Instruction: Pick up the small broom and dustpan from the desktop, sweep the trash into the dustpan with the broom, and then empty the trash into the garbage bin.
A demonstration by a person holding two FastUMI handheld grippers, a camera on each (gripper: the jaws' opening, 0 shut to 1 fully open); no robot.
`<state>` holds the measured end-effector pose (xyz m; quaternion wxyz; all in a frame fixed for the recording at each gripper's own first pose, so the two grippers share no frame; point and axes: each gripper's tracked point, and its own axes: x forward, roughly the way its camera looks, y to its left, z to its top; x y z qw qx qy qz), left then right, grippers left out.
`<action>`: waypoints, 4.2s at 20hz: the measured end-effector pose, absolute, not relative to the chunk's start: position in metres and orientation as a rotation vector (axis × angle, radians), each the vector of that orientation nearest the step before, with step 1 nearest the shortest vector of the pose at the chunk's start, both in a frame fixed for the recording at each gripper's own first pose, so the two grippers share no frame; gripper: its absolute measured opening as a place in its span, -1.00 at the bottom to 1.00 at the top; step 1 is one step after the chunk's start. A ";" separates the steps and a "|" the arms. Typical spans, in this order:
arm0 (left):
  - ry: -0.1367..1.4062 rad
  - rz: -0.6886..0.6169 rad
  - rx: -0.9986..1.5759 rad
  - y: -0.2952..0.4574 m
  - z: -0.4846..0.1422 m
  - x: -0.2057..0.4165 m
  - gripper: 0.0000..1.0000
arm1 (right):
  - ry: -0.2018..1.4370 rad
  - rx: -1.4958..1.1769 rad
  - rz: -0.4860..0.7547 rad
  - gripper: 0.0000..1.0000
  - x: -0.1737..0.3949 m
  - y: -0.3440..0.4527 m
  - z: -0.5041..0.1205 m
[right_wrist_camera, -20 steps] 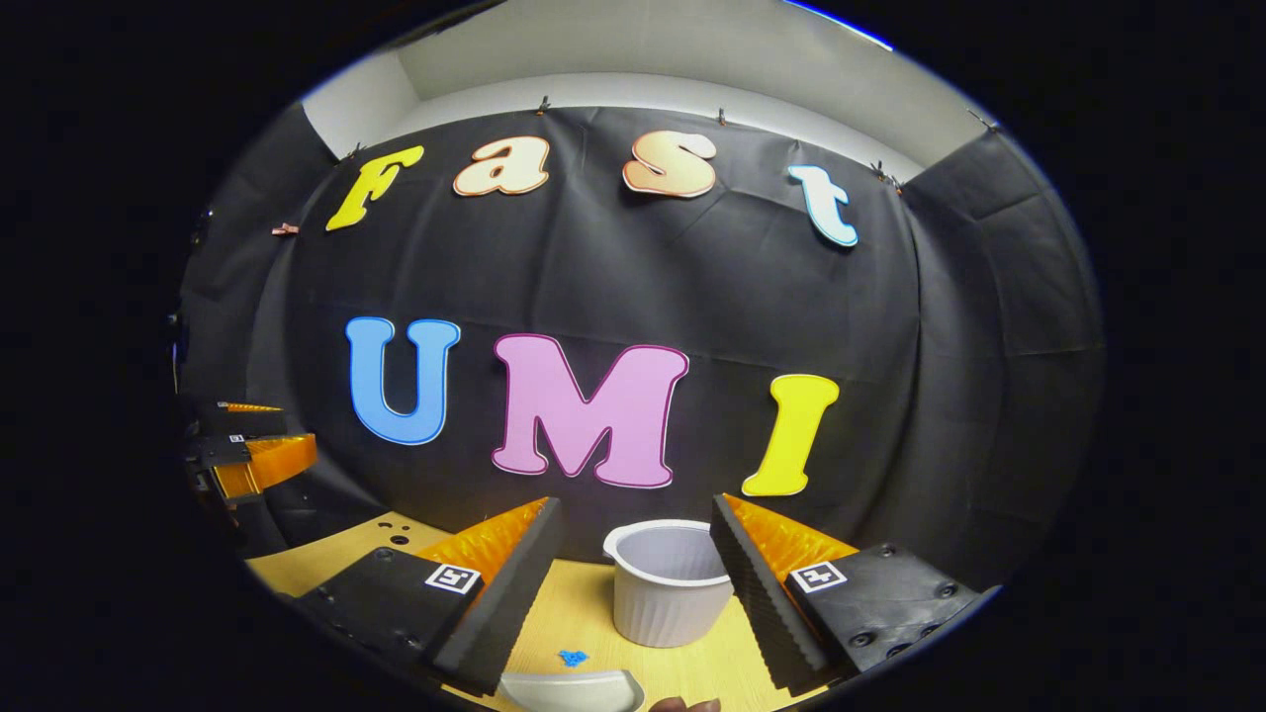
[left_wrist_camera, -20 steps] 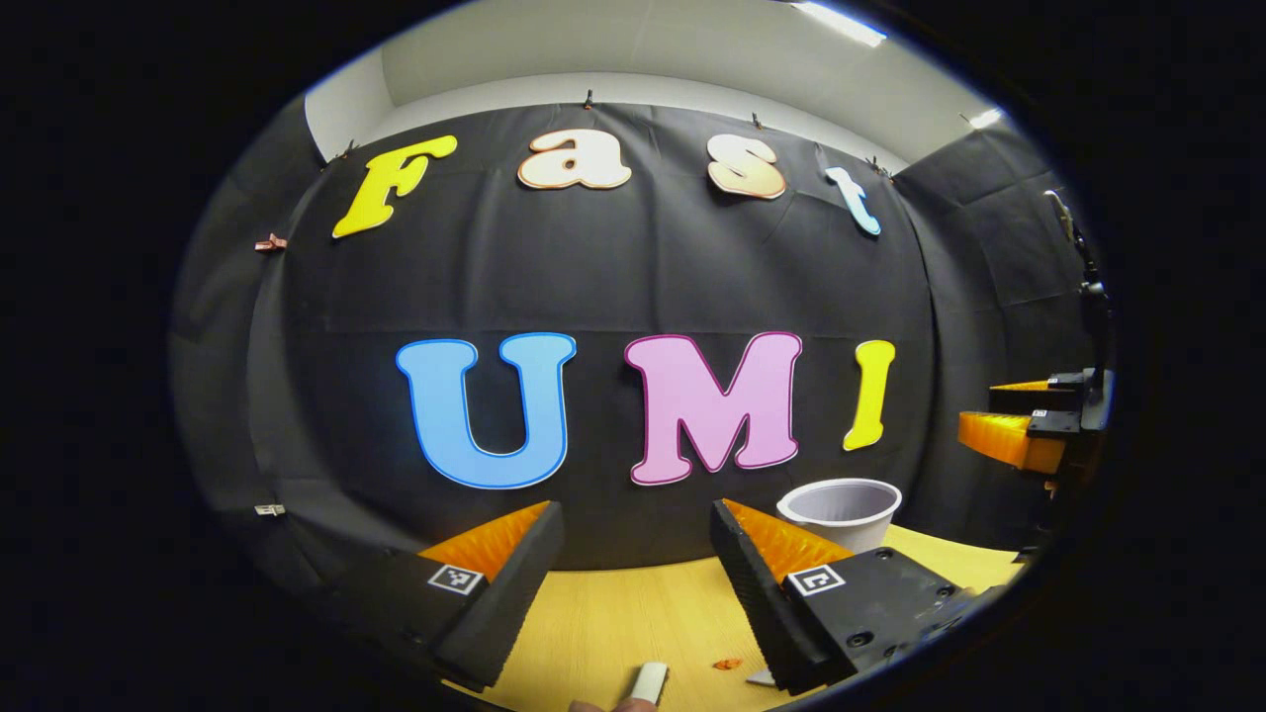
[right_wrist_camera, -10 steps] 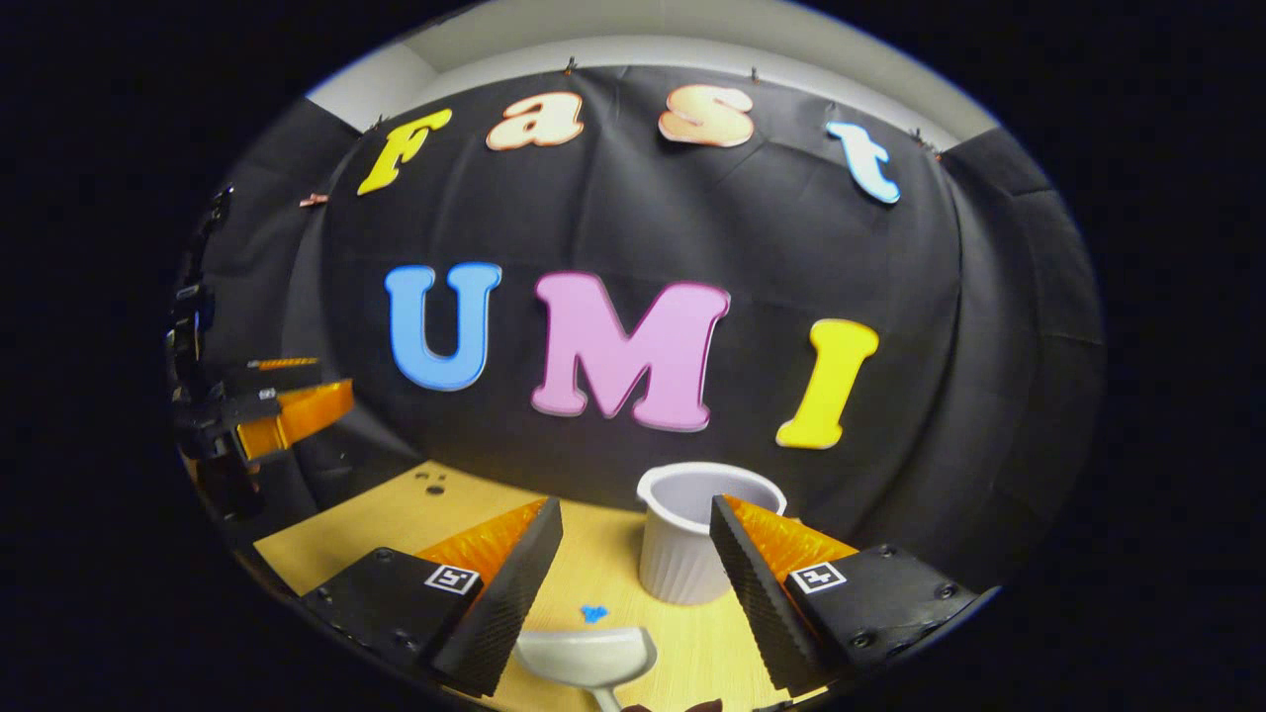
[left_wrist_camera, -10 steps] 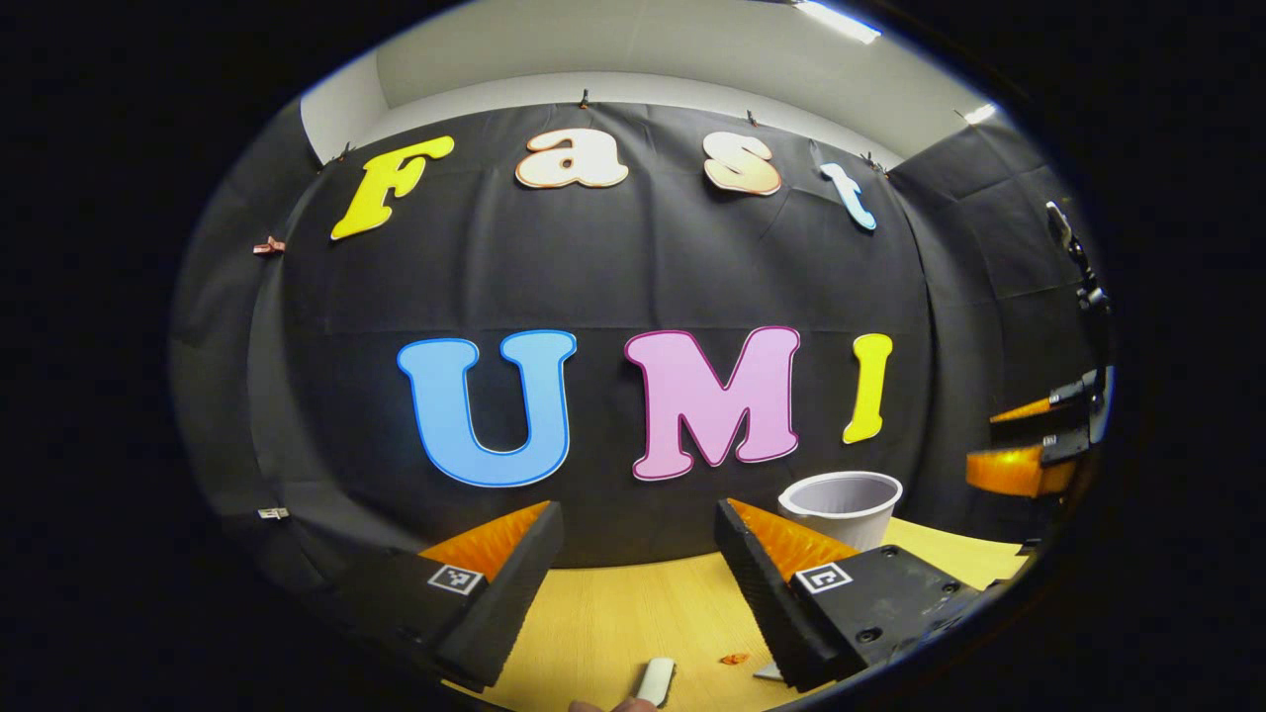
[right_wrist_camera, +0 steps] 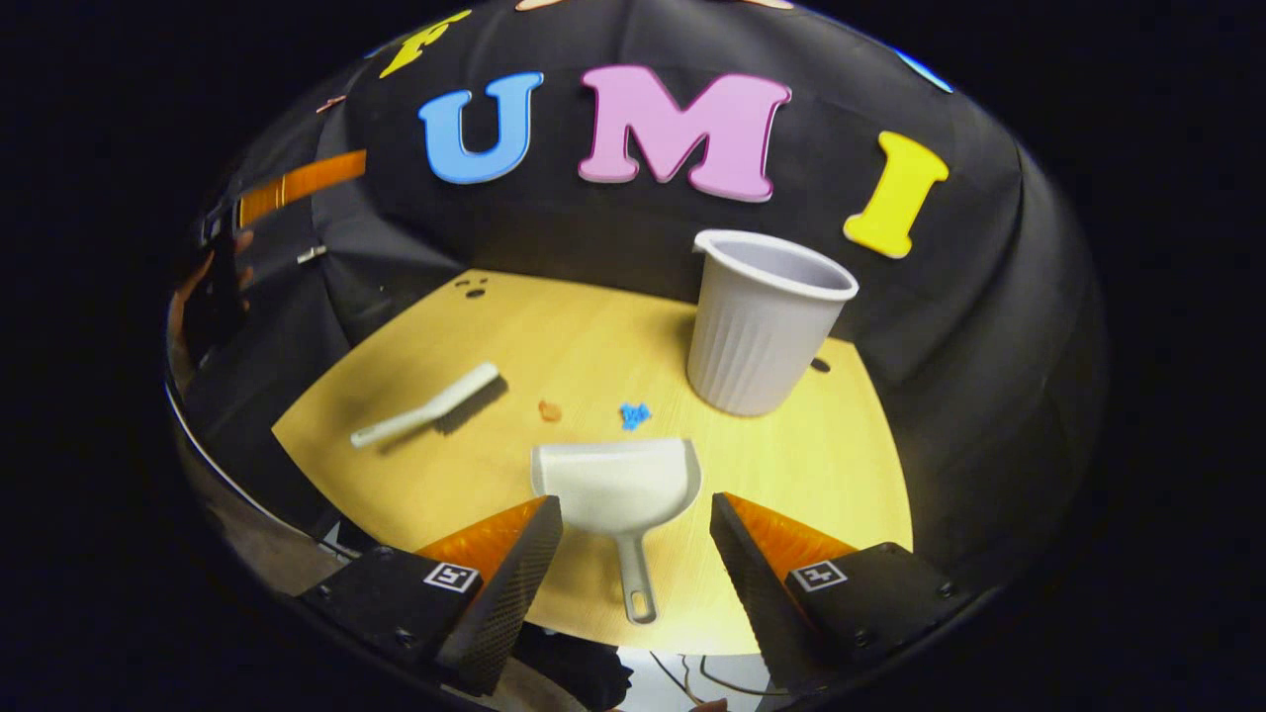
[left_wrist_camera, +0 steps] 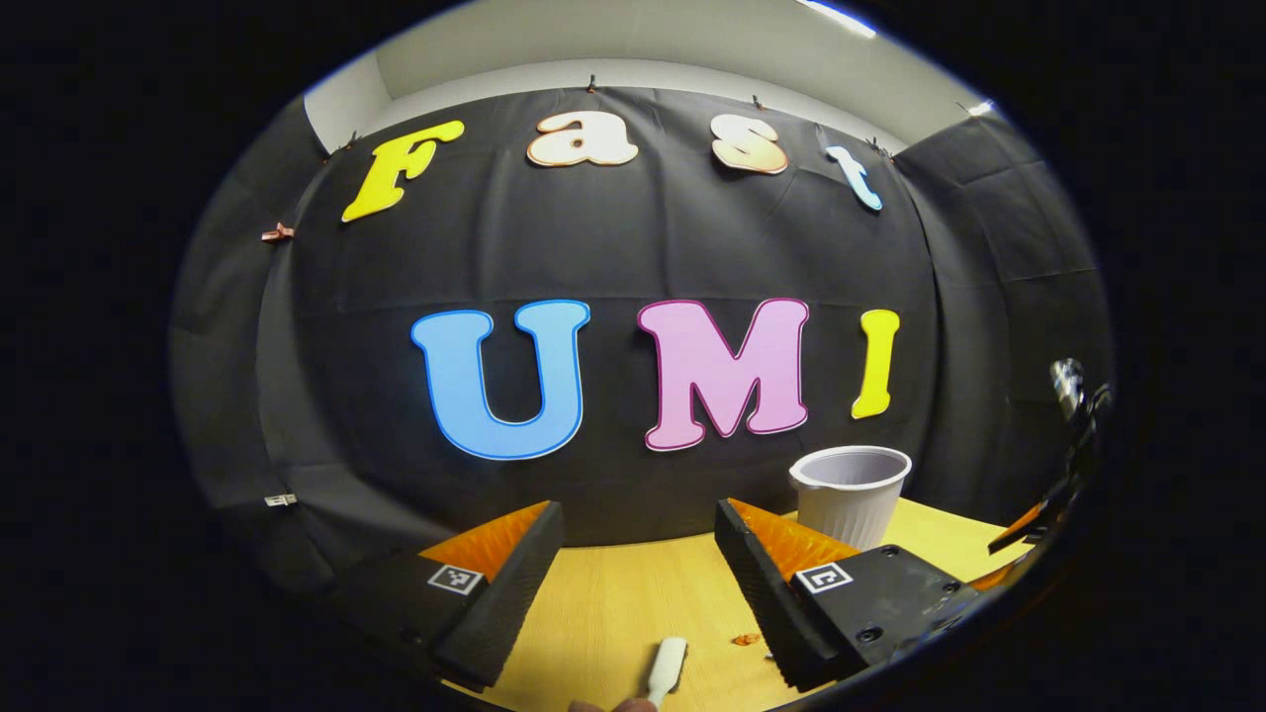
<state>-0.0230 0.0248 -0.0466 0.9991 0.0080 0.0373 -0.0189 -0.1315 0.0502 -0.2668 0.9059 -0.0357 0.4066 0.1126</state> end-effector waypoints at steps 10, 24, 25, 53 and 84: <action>0.153 0.034 0.035 0.049 -0.072 -0.038 0.98 | 1.122 -0.097 0.275 0.96 -0.131 0.056 -0.421; 0.334 0.163 0.004 0.079 -0.138 -0.059 0.98 | 1.284 -0.053 0.246 0.24 -0.114 0.060 -0.468; 0.346 0.165 0.012 0.079 -0.144 -0.059 0.98 | 1.304 -0.045 0.241 -0.16 -0.115 0.062 -0.469; 1.230 -0.203 0.090 0.013 -0.436 -0.052 0.62 | 1.152 -0.089 0.304 -0.28 -0.133 0.011 -0.410; 1.305 -0.181 0.242 -0.079 -0.473 0.026 -0.50 | 1.354 -0.364 0.655 -0.27 -0.095 -0.020 -0.438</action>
